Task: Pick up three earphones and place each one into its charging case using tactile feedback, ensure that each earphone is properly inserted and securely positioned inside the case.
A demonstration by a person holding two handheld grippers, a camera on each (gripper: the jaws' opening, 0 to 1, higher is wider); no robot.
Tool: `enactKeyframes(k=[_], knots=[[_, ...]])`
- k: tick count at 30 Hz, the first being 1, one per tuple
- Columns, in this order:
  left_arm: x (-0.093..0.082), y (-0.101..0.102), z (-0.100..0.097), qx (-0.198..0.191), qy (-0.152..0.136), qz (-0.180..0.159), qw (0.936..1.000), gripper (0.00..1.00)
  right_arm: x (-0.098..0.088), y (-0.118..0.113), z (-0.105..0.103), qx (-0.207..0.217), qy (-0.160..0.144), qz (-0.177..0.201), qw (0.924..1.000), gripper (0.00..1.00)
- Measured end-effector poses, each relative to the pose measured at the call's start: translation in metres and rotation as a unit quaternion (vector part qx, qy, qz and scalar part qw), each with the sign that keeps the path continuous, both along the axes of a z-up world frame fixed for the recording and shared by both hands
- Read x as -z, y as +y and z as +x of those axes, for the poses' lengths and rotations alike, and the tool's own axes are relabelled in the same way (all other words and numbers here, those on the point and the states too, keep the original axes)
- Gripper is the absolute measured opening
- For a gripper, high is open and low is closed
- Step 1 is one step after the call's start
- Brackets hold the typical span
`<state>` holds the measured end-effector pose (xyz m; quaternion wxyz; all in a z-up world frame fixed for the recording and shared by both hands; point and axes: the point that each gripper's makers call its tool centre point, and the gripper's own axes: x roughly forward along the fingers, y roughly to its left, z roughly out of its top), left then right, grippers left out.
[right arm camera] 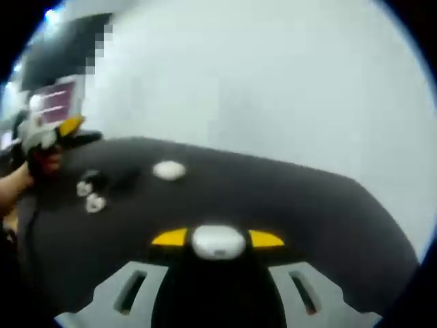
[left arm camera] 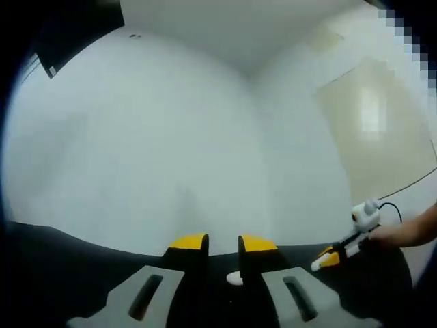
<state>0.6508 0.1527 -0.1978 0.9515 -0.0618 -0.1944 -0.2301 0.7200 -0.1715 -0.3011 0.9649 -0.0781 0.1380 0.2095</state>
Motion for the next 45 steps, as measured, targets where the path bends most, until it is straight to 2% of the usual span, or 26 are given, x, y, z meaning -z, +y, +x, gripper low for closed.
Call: enactKeyframes(k=[4,7,9,12,13,15,17,19,23,26,28,32,38,45], knots=[[0.000,-0.001,-0.001,-0.003,-0.004,0.010,0.9999,0.15,0.003,-0.009,0.011,0.020,0.012,0.015,0.9996,0.33],[0.000,-0.002,0.000,-0.003,-0.005,0.015,0.9999,0.15,0.008,-0.012,0.016,0.031,0.015,0.004,0.9994,0.33],[0.001,-0.003,0.000,-0.002,-0.005,0.018,0.9998,0.15,0.014,-0.019,0.020,0.047,0.026,-0.009,0.9985,0.33],[0.001,-0.005,0.000,-0.001,-0.004,0.020,0.9998,0.15,0.024,-0.023,0.025,0.051,0.039,-0.006,0.9979,0.34],[0.001,-0.005,0.000,-0.001,-0.004,0.020,0.9998,0.15,0.019,-0.024,0.024,0.047,0.029,-0.003,0.9985,0.35],[0.002,-0.004,0.000,-0.001,-0.002,0.019,0.9998,0.15,0.005,-0.030,0.027,0.069,0.001,0.021,0.9974,0.46],[0.002,-0.004,0.000,-0.001,-0.001,0.018,0.9998,0.15,-0.014,-0.030,0.026,0.072,-0.026,0.084,0.9936,0.52],[0.002,-0.004,0.000,-0.001,0.000,0.016,0.9999,0.15,-0.034,-0.023,0.027,0.054,-0.048,0.133,0.9885,0.52],[0.003,-0.003,0.001,-0.001,0.005,0.012,0.9999,0.15,-0.056,0.009,0.029,-0.003,-0.059,0.148,0.9873,0.46],[0.004,-0.004,0.001,-0.002,0.005,0.014,0.9999,0.15,-0.060,0.032,0.034,-0.041,-0.056,0.158,0.9851,0.43],[0.005,-0.004,0.001,-0.003,0.007,0.018,0.9998,0.15,-0.058,0.048,0.039,-0.062,-0.039,0.174,0.9820,0.43],[0.005,-0.006,0.000,0.000,0.007,0.020,0.9998,0.15,-0.053,0.082,0.051,-0.102,-0.041,0.115,0.9872,0.48],[0.006,-0.007,0.000,0.004,0.010,0.021,0.9997,0.15,-0.033,0.130,0.064,-0.152,-0.017,0.043,0.9874,0.50],[0.003,-0.006,0.000,0.008,0.009,0.013,0.9998,0.15,-0.005,0.167,0.077,-0.163,0.001,0.004,0.9866,0.55]])
